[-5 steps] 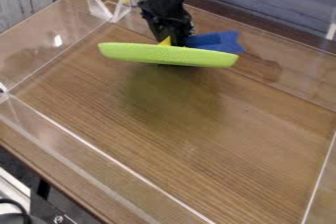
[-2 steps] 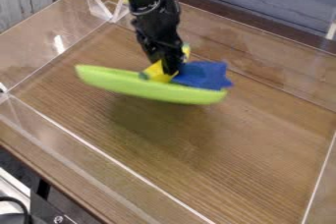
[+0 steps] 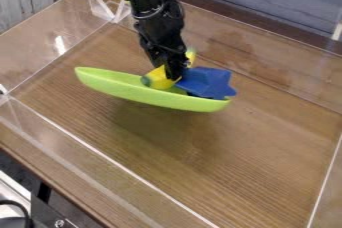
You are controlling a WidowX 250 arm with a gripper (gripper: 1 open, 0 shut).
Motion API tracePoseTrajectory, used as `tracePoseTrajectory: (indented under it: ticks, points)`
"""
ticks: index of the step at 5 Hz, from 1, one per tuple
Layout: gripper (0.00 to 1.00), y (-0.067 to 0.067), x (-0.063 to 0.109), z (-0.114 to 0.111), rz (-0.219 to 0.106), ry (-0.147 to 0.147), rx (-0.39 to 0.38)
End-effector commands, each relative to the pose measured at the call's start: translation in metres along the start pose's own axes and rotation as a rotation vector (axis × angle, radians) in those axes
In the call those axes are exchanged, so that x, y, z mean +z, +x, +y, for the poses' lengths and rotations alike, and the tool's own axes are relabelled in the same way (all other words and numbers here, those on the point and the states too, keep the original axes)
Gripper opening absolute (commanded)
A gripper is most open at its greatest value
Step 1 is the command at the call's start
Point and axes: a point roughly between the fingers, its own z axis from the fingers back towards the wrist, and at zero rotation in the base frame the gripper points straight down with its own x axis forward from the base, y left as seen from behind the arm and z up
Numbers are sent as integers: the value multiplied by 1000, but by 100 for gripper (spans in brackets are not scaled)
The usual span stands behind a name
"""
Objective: Remove the banana from inside the green plate and put it on the table
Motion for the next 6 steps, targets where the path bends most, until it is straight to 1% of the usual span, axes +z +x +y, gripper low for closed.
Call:
tracePoseTrajectory:
  ticks: [1,2,3,4,5,6]
  points:
    - [0,0,-7,-8,16,-5,-25]
    - [0,5,-14,-4,19,-1,-20]
    - [0,6,-21,0,30,6,-12]
    - [0,8,-27,3,38,6,-5]
    - [0,12,-31,6,41,6,-3]
    - [0,12,-34,6,43,5,-3]
